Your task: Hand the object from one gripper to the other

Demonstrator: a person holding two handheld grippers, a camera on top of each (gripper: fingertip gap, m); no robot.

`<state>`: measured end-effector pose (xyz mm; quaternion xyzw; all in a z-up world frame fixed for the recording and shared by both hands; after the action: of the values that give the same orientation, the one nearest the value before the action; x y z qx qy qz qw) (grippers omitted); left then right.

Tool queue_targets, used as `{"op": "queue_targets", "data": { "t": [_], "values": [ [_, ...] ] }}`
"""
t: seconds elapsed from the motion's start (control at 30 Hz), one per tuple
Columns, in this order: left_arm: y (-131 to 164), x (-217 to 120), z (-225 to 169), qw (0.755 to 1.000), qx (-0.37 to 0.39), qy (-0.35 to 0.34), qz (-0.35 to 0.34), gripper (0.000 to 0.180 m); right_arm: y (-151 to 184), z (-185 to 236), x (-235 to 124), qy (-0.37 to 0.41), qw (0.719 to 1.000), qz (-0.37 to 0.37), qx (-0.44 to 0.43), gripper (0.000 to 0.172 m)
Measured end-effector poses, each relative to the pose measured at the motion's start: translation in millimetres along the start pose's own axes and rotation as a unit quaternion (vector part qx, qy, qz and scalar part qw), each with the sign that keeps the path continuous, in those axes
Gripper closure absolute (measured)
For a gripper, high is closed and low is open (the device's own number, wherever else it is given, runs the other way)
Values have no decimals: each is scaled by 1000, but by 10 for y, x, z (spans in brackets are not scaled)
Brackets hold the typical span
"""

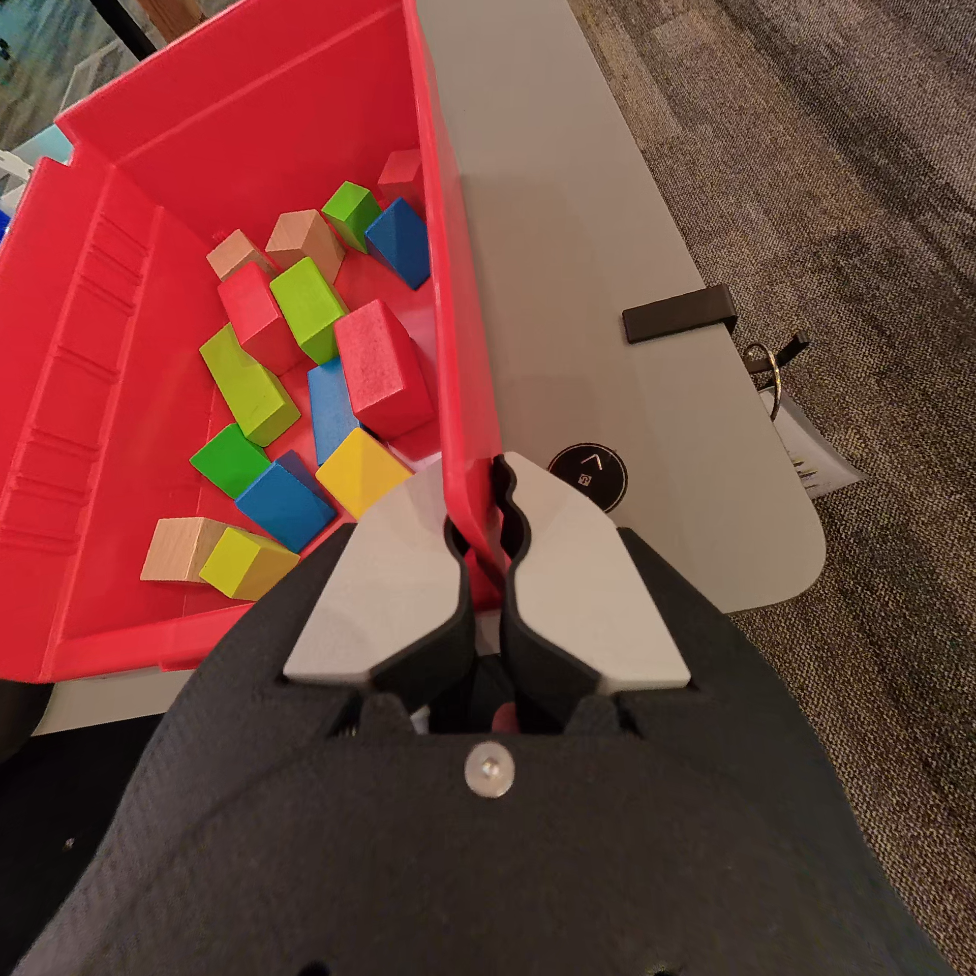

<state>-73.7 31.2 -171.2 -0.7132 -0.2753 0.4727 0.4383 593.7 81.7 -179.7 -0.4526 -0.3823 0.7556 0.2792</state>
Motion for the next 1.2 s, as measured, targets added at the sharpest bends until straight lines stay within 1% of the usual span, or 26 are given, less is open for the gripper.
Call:
{"op": "queue_targets", "data": {
  "t": [0.3, 0.7, 1.0, 1.2],
  "values": [
    [-104, 298, -104, 1000, -2, -2, -6, 175, 6, -7, -1, -2, 1000, -3, 1, 167],
    [-264, 691, -211, 999, -26, -22, -22, 174, 12, -3, -2, -1, 1000, -9, 4, 167],
    [-402, 1003, -270, 999, -25, -31, -26, 175, 13, -1, -2, -1, 1000, -8, 2, 167],
    [-510, 1268, -323, 996, -58, -56, -34, 175, 17, 12, 8, 1, 1000, -10, 3, 167]
  ]
}}
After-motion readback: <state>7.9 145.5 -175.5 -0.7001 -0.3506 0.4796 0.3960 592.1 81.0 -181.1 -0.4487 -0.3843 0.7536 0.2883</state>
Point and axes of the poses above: each gripper's, where its closed fingertips meet, x out along the fingers, y out of its underside, z = x × y across the jaws, the point moved 7 cm from there along -x, back along the fingers, and after that the axes turned 8 degrees about -z, right-handed, at the moved point
